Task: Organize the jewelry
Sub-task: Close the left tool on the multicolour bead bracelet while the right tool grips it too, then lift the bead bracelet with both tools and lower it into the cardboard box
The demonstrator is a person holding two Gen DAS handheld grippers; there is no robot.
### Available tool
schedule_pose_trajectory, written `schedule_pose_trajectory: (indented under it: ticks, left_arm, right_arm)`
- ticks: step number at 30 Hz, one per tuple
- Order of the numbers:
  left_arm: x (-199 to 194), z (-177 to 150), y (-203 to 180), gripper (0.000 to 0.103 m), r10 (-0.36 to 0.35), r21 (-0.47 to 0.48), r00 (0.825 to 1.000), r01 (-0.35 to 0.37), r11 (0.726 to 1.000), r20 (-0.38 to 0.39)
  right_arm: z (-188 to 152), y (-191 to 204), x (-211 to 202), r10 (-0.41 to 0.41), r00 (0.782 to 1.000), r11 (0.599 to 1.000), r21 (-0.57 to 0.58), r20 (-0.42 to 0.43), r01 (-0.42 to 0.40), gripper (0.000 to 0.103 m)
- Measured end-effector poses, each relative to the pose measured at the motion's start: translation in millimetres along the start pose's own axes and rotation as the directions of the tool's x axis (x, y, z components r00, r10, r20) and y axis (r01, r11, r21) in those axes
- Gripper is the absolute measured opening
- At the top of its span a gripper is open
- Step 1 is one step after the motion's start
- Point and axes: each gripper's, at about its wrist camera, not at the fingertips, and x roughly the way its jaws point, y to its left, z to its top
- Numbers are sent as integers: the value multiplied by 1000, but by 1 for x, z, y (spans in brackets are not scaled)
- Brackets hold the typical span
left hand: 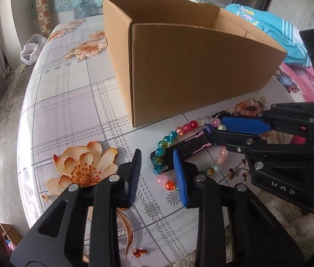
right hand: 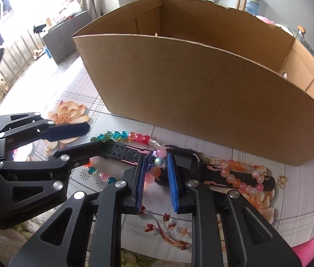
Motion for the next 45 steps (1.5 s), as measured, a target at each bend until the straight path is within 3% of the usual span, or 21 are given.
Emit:
schedule_pose_trajectory:
  ticks: [3, 5, 8, 17, 21, 25, 28, 31, 33, 37, 39, 45]
  left_arm:
    - [3, -2, 0, 19, -4, -7, 1000, 4, 1000, -19]
    - [3, -1, -1, 9, -8, -9, 1000, 8, 1000, -18]
    - [2, -2, -3, 8, 10, 3, 1000, -10, 1000, -8]
    - [-41, -4, 3, 8, -29, -30, 997, 31, 999, 72]
    - [-79, 4, -2, 8, -46, -12, 988, 48, 999, 147]
    - [-125, 28, -12, 8, -51, 47, 963, 40, 998, 263]
    - [-149, 59, -19, 8, -63, 84, 940, 37, 996, 334]
    - [-151, 100, -21, 8, -88, 103, 934, 55, 993, 346]
    - [-136, 127, -22, 8, -72, 119, 941, 34, 992, 329]
    - [-71, 188, -9, 8, -48, 89, 983, 32, 996, 180]
    - [-37, 206, -2, 8, -15, 78, 995, 7, 997, 102]
    - [33, 219, 15, 8, 58, 84, 995, -51, 995, -85]
  right_arm:
    - [2, 8, 1, -28, 1000, 999, -31, 8, 28, 13]
    - [1, 12, 2, -23, 1000, 999, -28, 12, 23, 11]
    - [1, 11, 2, 5, 1000, 1000, -4, 17, -5, 10]
    - [-3, -4, -23, 121, 989, 989, 71, 89, -127, 10]
    - [-2, -1, -52, 169, 972, 981, 64, 163, -181, 10]
    - [8, 0, -95, 184, 940, 981, 5, 286, -194, 10]
    - [34, -12, -120, 209, 909, 976, -20, 360, -216, 10]
    - [77, -34, -124, 217, 899, 974, -21, 380, -226, 10]
    - [113, -52, -109, 245, 910, 965, 4, 333, -261, 10]
    - [177, -77, -52, 321, 932, 935, 100, 166, -340, 10]
    - [194, -87, -14, 339, 939, 927, 149, 65, -345, 10]
    - [220, -98, 78, 373, 916, 911, 244, -148, -332, 10]
